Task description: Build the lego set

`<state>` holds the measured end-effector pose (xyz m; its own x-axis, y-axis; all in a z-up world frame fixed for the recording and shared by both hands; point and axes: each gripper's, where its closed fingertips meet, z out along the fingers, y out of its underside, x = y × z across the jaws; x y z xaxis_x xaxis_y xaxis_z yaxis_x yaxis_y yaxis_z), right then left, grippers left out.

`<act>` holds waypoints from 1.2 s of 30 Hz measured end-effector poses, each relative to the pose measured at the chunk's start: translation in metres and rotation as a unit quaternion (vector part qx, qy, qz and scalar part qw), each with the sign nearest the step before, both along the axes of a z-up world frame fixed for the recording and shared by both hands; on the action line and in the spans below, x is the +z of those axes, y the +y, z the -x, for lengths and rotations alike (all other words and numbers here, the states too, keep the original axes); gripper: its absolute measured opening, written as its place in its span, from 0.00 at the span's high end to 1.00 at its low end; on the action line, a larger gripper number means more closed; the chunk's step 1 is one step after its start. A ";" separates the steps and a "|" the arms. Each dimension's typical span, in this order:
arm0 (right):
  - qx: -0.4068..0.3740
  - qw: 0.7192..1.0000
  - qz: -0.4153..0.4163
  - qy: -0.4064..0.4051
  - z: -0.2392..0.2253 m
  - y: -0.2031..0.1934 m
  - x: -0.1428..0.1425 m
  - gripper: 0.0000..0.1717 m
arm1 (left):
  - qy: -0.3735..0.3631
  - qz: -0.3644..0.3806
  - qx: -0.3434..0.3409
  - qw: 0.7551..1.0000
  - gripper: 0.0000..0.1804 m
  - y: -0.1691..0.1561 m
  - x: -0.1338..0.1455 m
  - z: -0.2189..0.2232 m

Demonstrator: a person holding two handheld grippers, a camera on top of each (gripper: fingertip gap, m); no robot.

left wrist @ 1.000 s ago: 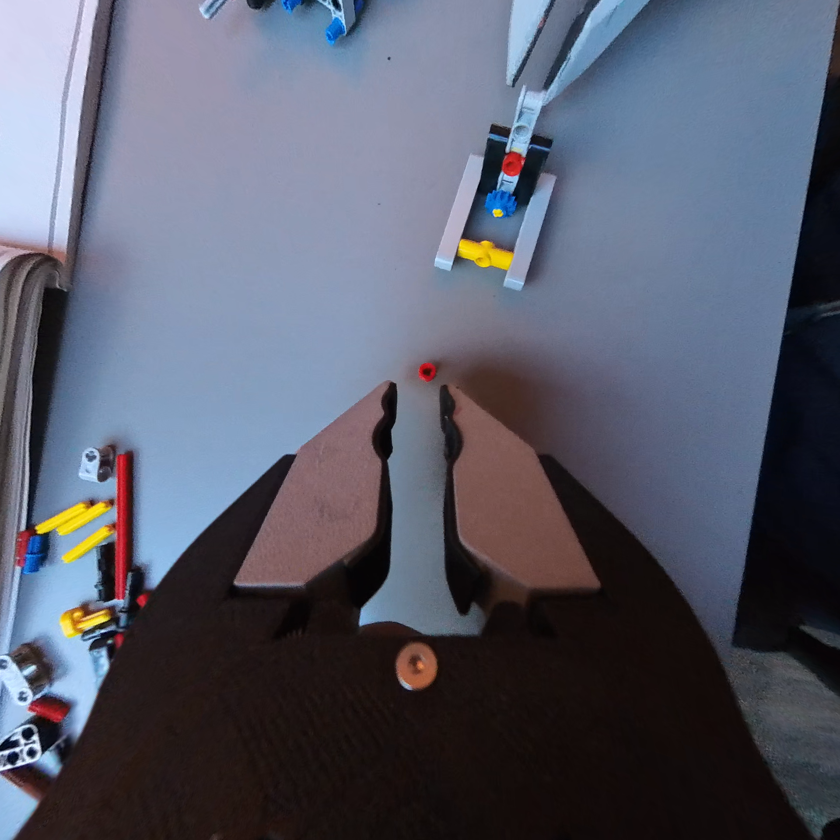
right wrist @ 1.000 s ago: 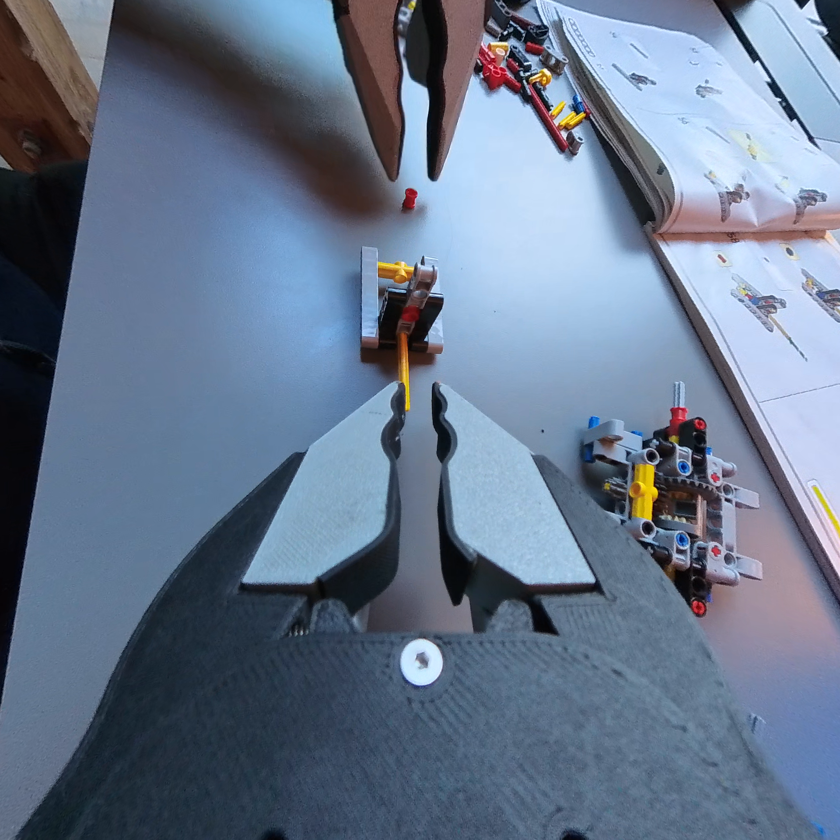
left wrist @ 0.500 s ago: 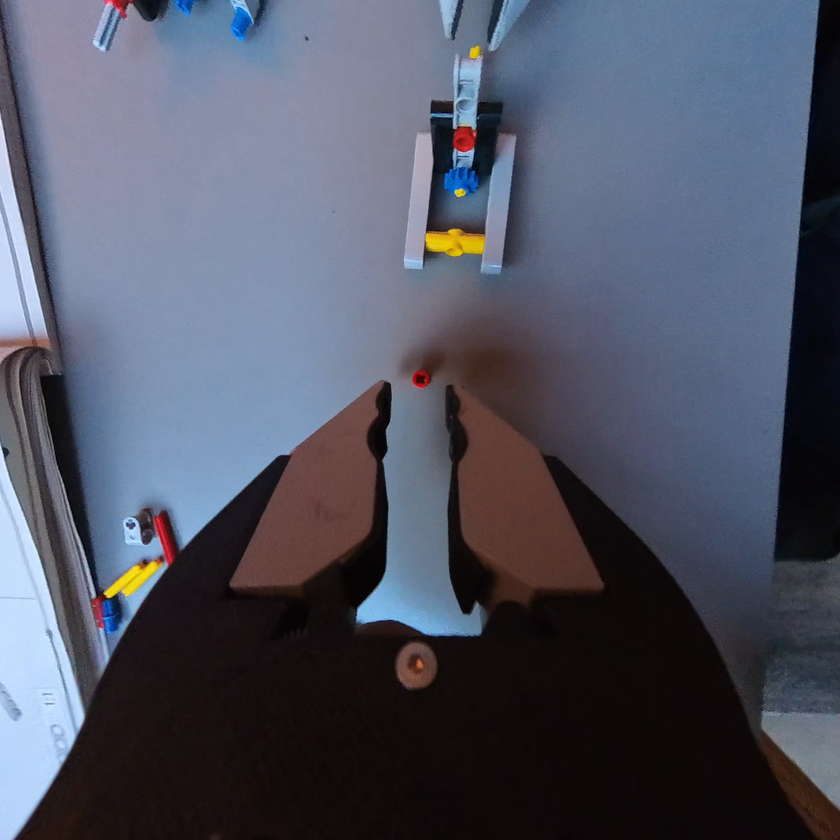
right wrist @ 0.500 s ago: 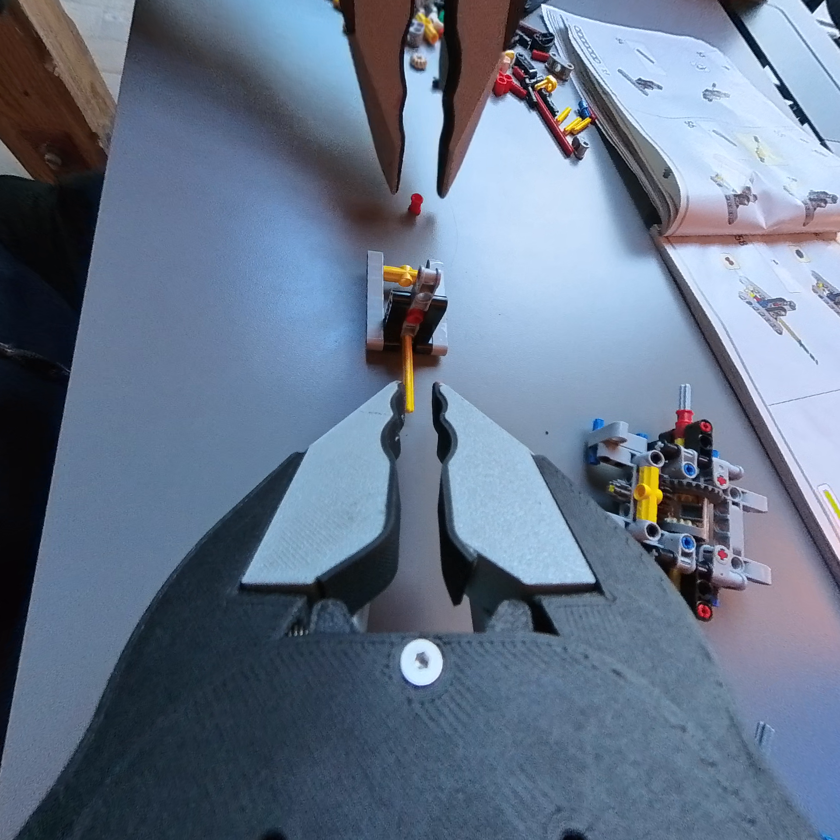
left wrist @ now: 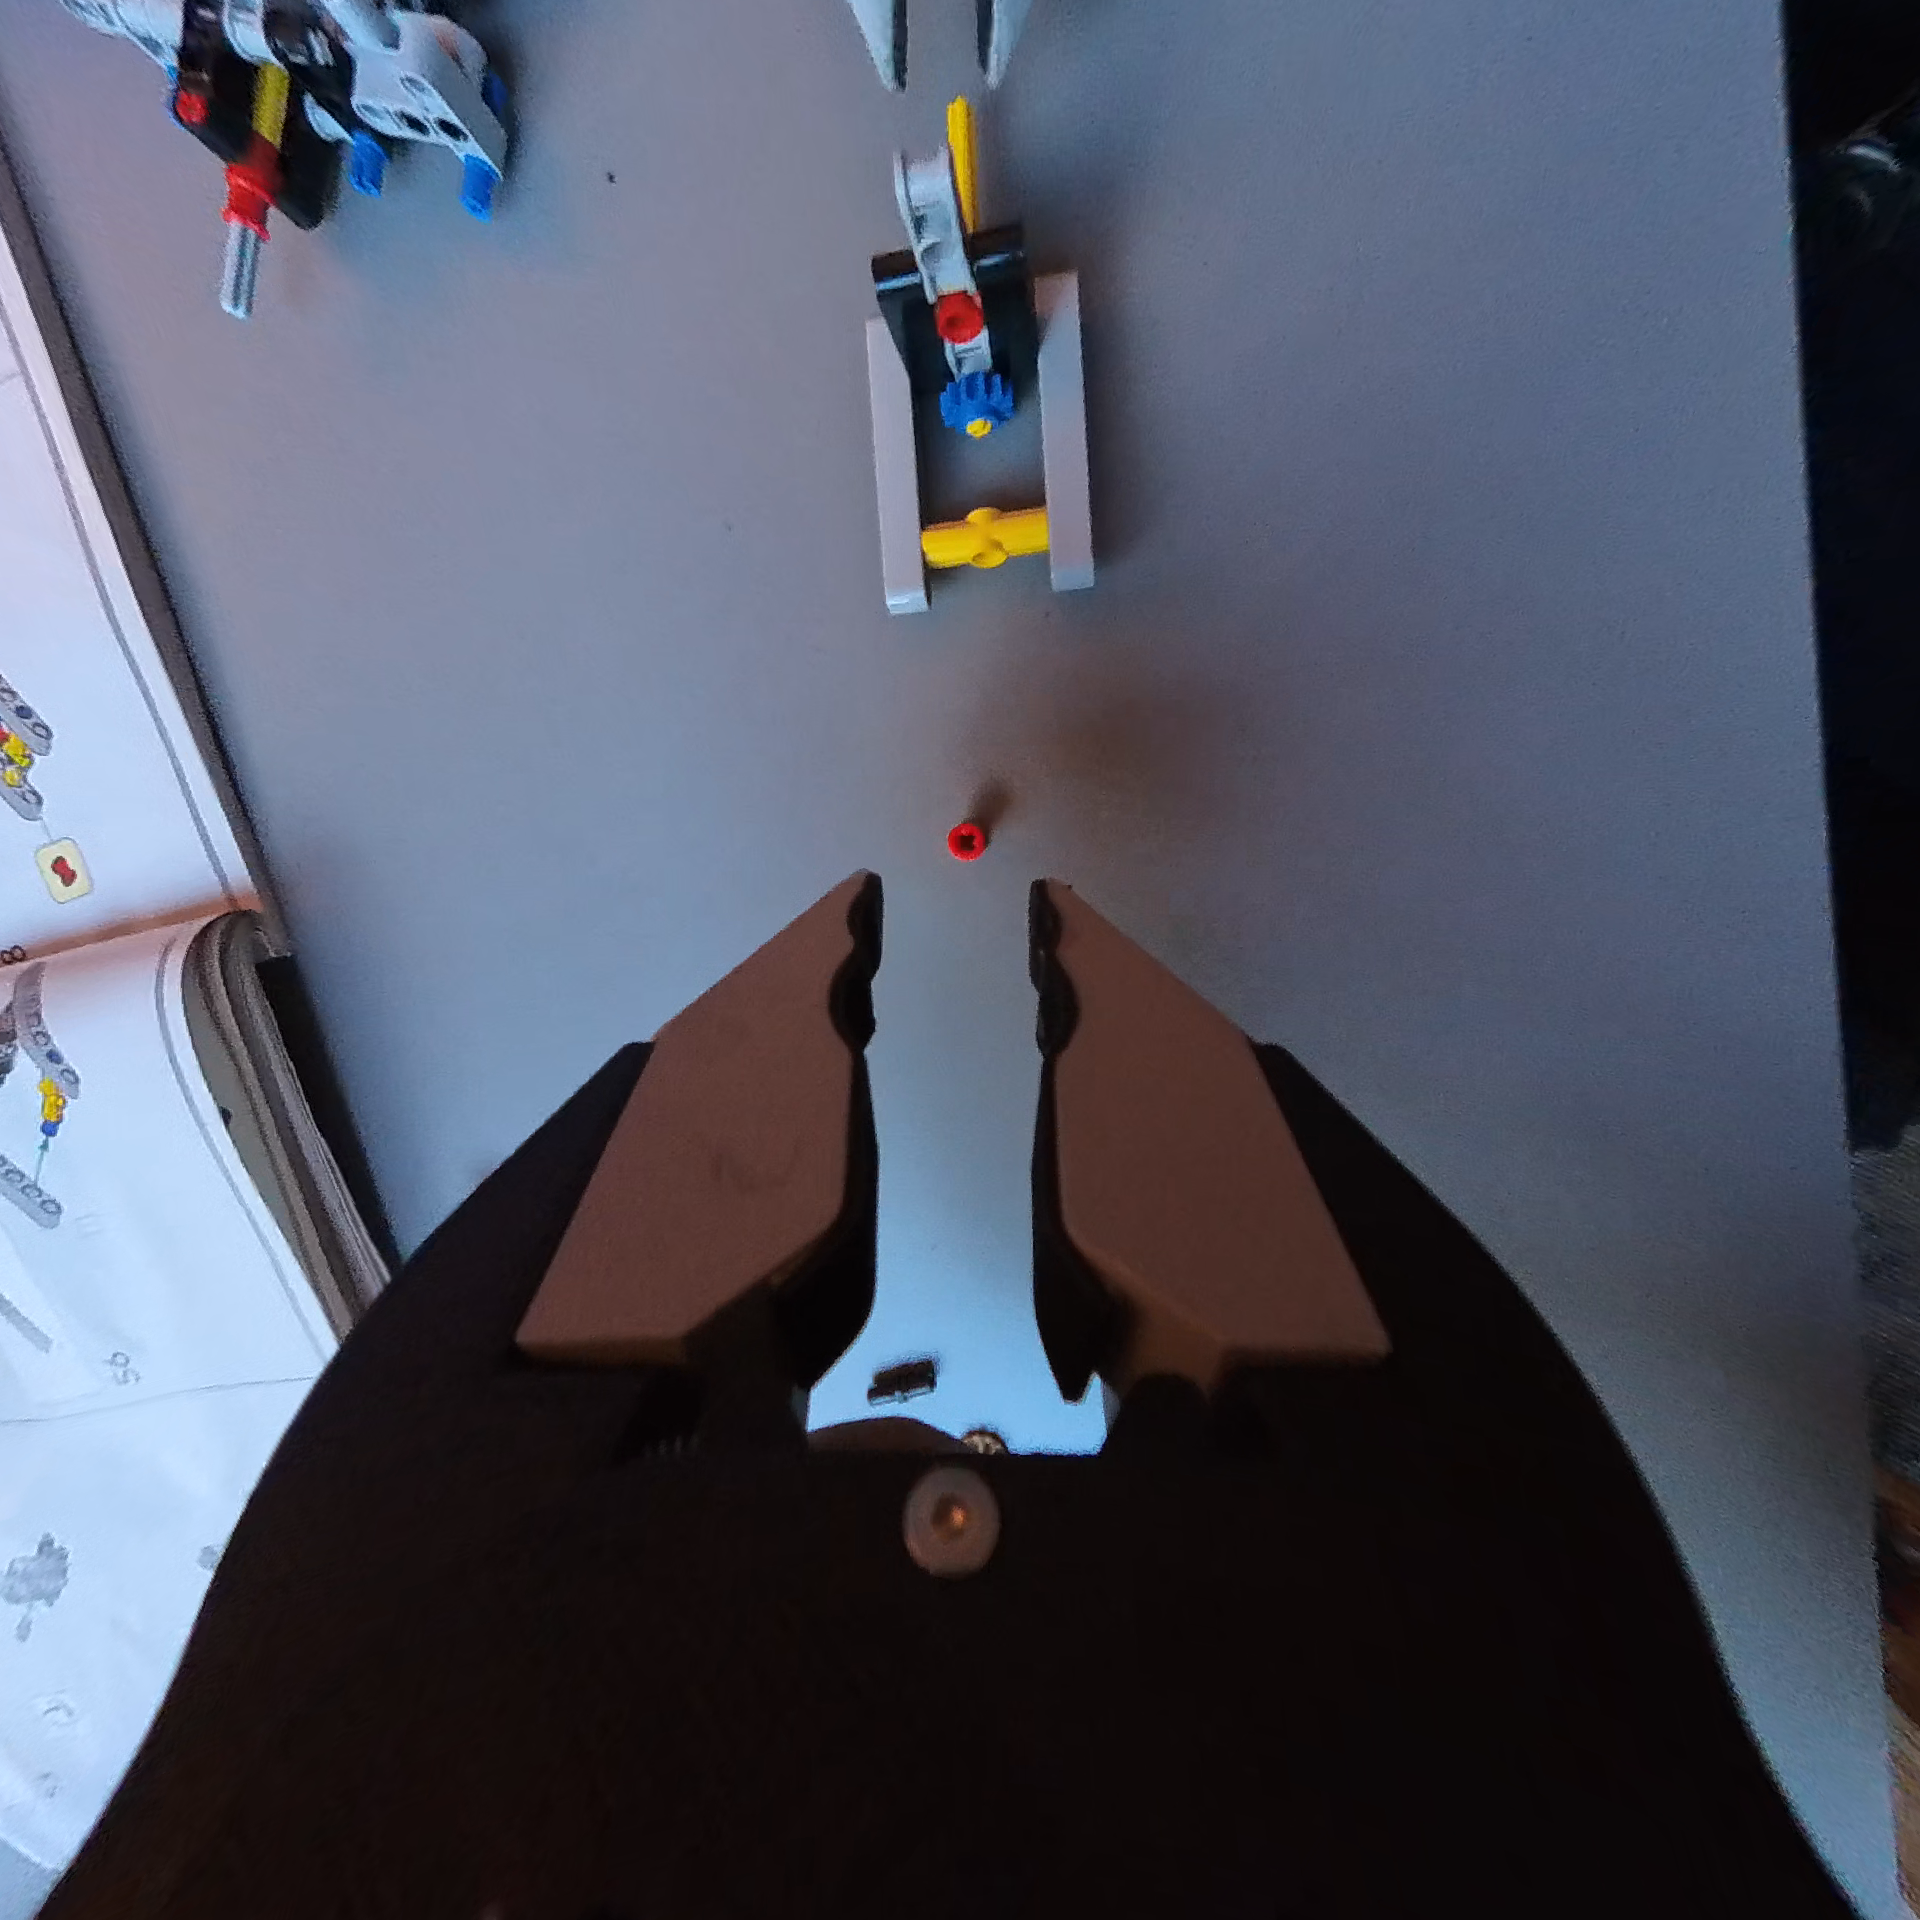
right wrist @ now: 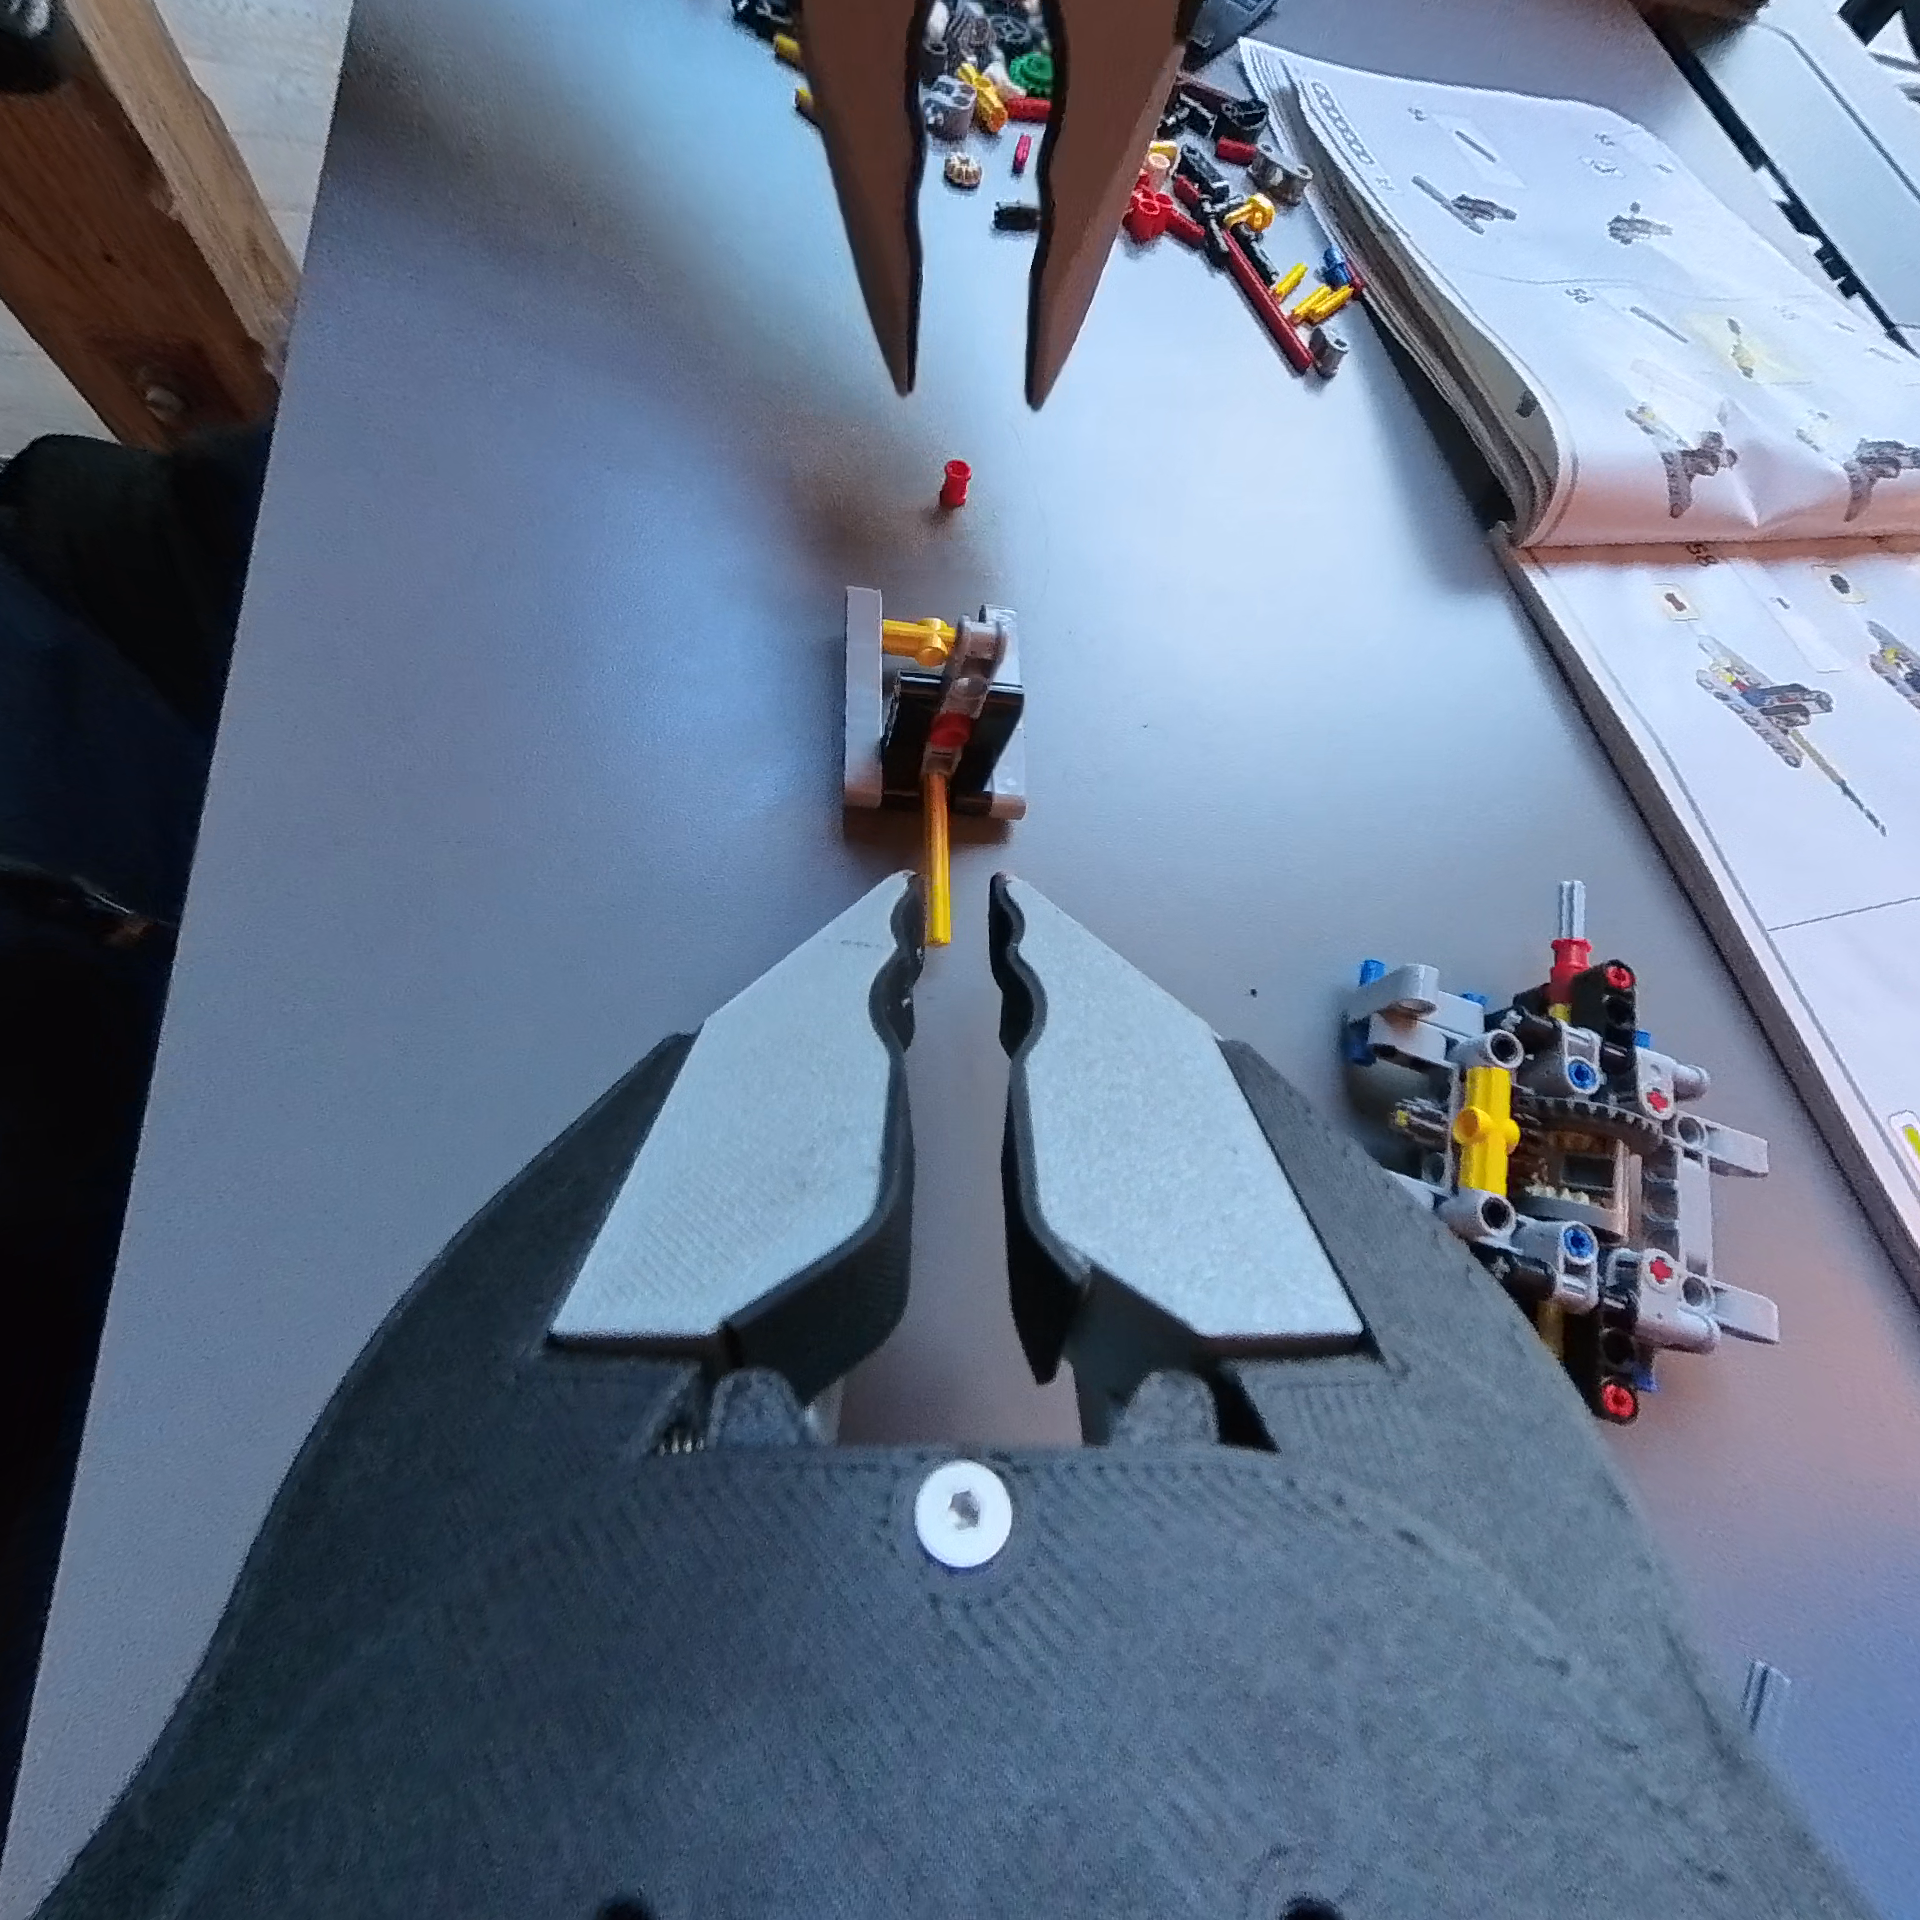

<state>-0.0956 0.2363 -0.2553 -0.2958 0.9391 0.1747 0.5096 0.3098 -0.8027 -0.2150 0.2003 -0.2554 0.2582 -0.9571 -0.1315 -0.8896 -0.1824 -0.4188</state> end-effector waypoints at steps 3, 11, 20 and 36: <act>0.002 1.000 0.000 0.000 0.000 0.000 0.000 0.95 | 0.008 0.002 -0.004 1.000 0.86 -0.001 -0.002 0.000; 0.000 1.000 0.010 0.004 -0.001 0.000 0.002 0.95 | 0.019 0.002 -0.014 1.000 0.86 0.001 -0.003 -0.001; -0.001 1.000 0.021 0.002 -0.001 0.001 0.002 0.95 | 0.008 0.000 -0.019 1.000 0.87 0.002 -0.002 -0.006; -0.004 1.000 0.025 0.001 -0.001 0.002 0.002 0.95 | 0.022 0.010 -0.012 1.000 0.88 0.001 -0.018 -0.004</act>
